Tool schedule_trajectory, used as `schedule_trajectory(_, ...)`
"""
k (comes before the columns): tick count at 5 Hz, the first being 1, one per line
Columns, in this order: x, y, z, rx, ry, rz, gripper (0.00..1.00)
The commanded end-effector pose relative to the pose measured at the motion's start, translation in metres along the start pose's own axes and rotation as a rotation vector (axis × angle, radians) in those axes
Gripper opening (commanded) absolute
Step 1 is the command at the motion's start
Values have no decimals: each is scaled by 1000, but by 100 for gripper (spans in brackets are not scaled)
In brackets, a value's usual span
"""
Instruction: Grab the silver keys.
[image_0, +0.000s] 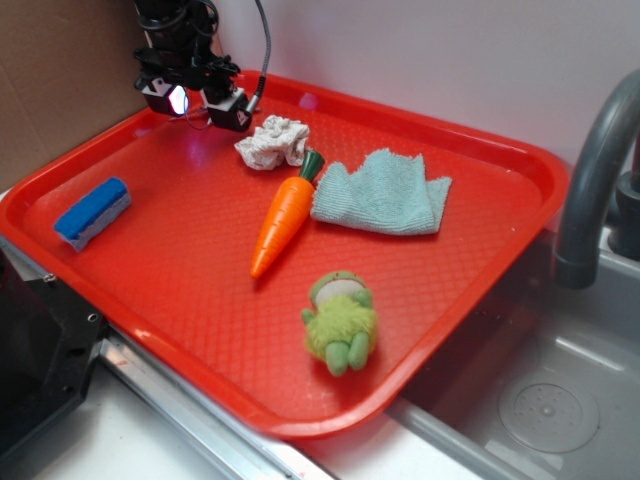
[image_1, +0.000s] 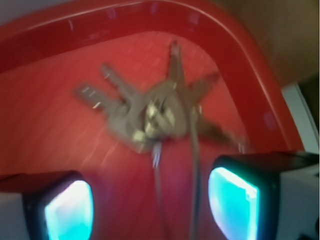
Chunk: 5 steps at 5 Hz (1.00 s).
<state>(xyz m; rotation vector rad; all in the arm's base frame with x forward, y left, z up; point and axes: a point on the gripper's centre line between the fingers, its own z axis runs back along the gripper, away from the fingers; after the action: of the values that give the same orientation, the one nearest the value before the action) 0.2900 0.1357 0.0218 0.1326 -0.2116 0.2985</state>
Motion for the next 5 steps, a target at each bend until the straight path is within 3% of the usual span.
schedule_trajectory(1,22,11,11,44,-13,6,0)
schedule_trajectory(2,15,20,19,13,37,-2,0)
schedule_trajectory(3,-3,15,59,-65,54,-56,0)
schedule_trajectory(4,-30,-6,119,-89,52,-92,0)
schedule_trajectory(5,-64,-31,183,-149,98,-243,0)
